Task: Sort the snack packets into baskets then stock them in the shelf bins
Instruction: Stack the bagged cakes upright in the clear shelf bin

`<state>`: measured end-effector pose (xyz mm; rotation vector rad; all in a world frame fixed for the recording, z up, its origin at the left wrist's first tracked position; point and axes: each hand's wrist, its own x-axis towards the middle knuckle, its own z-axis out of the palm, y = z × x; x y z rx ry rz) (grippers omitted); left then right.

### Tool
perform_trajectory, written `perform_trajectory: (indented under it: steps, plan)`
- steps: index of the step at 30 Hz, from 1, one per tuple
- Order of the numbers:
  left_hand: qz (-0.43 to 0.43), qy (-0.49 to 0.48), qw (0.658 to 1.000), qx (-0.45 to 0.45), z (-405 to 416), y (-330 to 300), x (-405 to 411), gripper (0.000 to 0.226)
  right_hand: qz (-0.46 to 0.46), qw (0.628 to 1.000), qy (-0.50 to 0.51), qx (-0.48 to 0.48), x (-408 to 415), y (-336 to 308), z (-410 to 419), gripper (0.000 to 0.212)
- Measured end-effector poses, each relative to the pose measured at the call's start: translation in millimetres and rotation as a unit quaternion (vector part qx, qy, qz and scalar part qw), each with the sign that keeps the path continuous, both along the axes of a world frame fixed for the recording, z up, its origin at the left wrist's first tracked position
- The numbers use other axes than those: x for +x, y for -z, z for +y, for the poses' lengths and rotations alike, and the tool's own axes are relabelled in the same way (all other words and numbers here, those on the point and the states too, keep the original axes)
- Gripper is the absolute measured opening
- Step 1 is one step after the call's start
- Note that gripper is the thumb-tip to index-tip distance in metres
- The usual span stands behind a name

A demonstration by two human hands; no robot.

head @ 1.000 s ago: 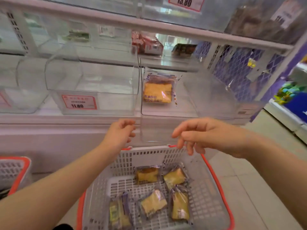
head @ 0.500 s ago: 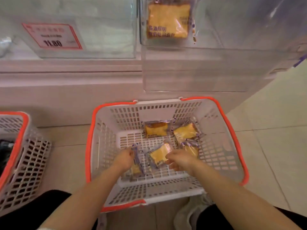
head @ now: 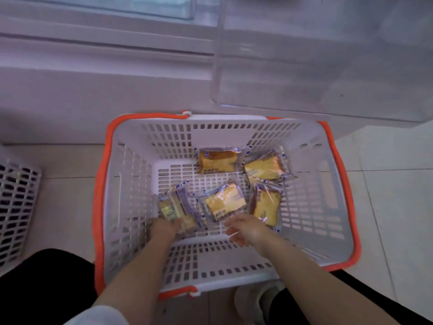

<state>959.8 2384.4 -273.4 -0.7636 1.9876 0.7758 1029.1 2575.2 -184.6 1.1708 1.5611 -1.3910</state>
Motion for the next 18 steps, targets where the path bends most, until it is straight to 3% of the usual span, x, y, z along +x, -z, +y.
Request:
perform_trajectory:
  steps: [4,8,10,13,16,18]
  plan:
    - [-0.032,-0.133,0.985,0.102,-1.6,1.4,-0.8,0.048,-0.013,1.000,-0.003,-0.002,-0.3,4.7,-6.3,0.020]
    - [-0.057,-0.156,0.969,0.184,8.1,-10.6,-1.8,0.033,0.012,0.999,0.000,0.034,0.5,6.5,-10.9,0.013]
    - [-0.051,-0.158,0.958,0.232,12.6,-24.0,-5.5,0.029,0.037,0.998,0.012,0.056,-0.6,3.5,-12.6,0.038]
    - [-0.031,-0.125,0.940,0.316,9.3,-50.2,-10.9,0.031,0.074,0.996,0.057,0.013,-6.6,-6.4,-17.2,0.069]
    - [-0.026,-0.037,0.924,0.381,6.4,-79.3,-10.8,0.047,0.128,0.981,0.123,-0.077,-8.2,-21.0,-22.3,0.049]
    - [-0.005,0.013,0.916,0.400,5.0,-92.2,-6.1,0.054,0.176,0.971,0.142,-0.081,-4.6,-29.9,-24.8,0.034]
